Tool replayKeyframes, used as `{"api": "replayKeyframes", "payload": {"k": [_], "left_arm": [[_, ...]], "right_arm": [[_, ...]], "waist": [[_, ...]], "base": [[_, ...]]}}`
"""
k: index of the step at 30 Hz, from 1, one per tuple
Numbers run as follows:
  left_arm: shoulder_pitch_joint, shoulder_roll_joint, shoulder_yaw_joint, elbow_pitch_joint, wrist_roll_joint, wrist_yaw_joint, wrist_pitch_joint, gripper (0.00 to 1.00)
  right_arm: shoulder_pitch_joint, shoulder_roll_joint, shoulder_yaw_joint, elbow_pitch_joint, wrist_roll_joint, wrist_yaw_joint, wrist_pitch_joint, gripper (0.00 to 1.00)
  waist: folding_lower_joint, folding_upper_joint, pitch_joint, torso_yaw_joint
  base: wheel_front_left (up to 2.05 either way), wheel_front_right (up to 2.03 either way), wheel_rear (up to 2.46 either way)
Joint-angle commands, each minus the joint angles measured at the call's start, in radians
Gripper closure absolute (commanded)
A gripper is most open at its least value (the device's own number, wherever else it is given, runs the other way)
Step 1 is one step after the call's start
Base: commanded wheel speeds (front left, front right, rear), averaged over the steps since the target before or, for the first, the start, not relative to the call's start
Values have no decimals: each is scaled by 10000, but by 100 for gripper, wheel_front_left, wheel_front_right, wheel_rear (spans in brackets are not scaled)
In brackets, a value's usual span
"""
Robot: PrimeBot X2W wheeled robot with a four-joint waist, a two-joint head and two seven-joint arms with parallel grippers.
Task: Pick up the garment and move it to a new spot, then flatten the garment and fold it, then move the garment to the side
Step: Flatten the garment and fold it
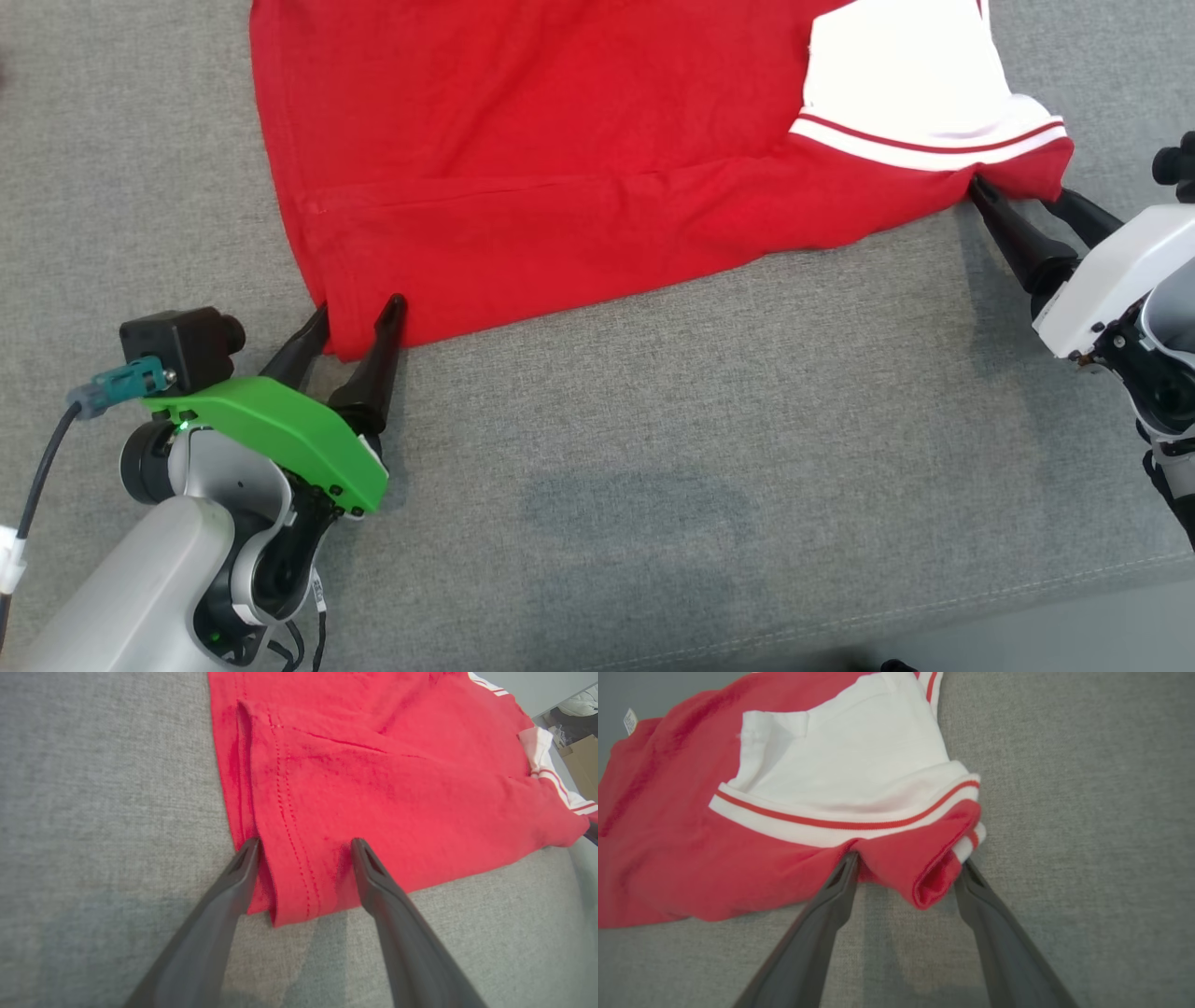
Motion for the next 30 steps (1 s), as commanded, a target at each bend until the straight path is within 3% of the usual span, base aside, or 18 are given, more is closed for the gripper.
{"api": "replayKeyframes", "payload": {"k": [1,4,5,7,8,10,11,13,25,30], "left_arm": [[84,-41,-135,326,43,28,248,0],[42,30,-430,571,122,-39,575,0],[35,51,-535,646,148,-58,705,9],[-19,71,-704,744,183,-125,900,80],[-61,59,-779,762,197,-182,965,100],[-164,62,-895,788,192,-305,1061,100],[-215,43,-928,788,193,-362,1069,100],[-306,75,-914,808,175,-454,1110,100],[-144,188,-663,699,-118,-745,932,100],[254,585,-475,412,-250,-695,792,100]], "right_arm": [[-79,11,-39,-4,-88,4,44,0],[-193,-44,-40,31,-259,4,283,0],[-219,-52,-20,33,-323,4,375,0],[-293,-113,-6,71,-511,4,556,0],[-328,-148,24,88,-595,4,651,0],[-417,-218,104,146,-709,4,864,0],[-466,-222,100,165,-744,4,943,18],[-501,-243,154,208,-751,4,1167,100],[-210,-329,-235,86,-472,2,1593,100],[189,-336,-542,24,-200,1,1709,100]], "waist": [[0,-1,-11,48],[0,-1,-12,113],[0,-1,-14,120],[0,-1,-1,128],[0,-1,10,132],[0,-1,24,145],[0,-1,24,148],[0,-1,10,159],[0,-1,-280,149],[0,-1,-547,61]], "base": [[0,0,0],[0,0,0],[0,0,0],[0,0,0],[0,0,0],[0,0,0],[0,0,0],[0,0,0],[0,0,0],[0,0,0]]}}
